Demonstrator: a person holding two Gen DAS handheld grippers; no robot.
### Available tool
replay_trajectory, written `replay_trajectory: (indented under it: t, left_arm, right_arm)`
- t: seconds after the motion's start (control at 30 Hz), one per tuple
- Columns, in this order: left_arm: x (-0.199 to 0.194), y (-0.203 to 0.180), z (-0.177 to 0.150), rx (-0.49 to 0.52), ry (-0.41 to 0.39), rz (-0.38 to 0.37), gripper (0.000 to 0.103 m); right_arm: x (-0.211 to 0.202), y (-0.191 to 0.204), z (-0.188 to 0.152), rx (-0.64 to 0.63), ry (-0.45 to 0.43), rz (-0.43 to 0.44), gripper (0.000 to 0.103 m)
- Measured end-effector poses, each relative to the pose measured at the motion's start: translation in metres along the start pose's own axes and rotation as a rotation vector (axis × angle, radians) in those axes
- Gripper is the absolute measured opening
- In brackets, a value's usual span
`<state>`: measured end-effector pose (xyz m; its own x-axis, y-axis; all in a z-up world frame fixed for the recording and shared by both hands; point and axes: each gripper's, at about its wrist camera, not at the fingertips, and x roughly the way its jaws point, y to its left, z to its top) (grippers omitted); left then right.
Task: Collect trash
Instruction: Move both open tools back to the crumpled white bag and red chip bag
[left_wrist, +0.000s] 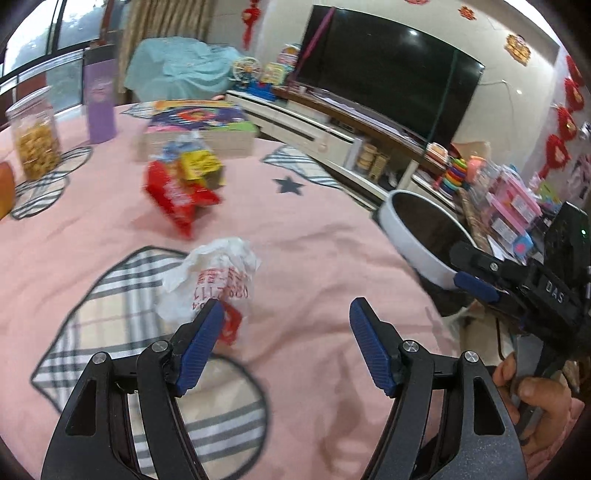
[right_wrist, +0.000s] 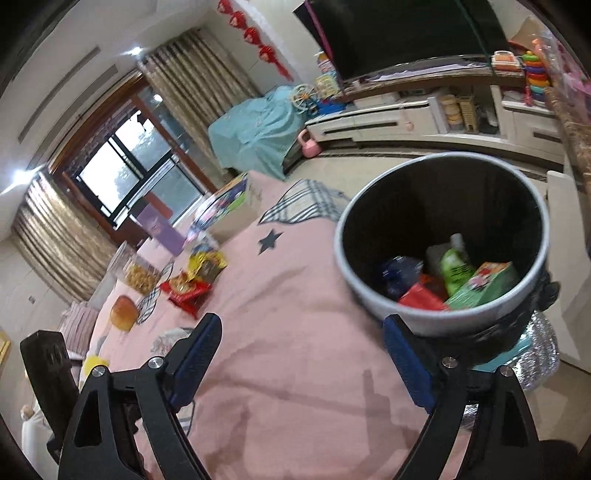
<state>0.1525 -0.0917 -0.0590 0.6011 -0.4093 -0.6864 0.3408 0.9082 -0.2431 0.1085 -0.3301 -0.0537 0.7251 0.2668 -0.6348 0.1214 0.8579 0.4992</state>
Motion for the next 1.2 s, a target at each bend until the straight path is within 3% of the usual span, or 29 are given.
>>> replay_trajectory:
  t: [0.43, 1.2]
  left_arm:
    - [-0.013, 0.07, -0.021, -0.107, 0.01, 0.081, 0.072]
    - [0.007, 0.085, 0.004, -0.182, 0.01, 0.021, 0.072]
  right_arm:
    - [0.022, 0.042, -0.024, -0.053, 0.062, 0.058, 0.09]
    - [0.062, 0.056, -0.033, -0.113, 0.106, 0.045, 0.09]
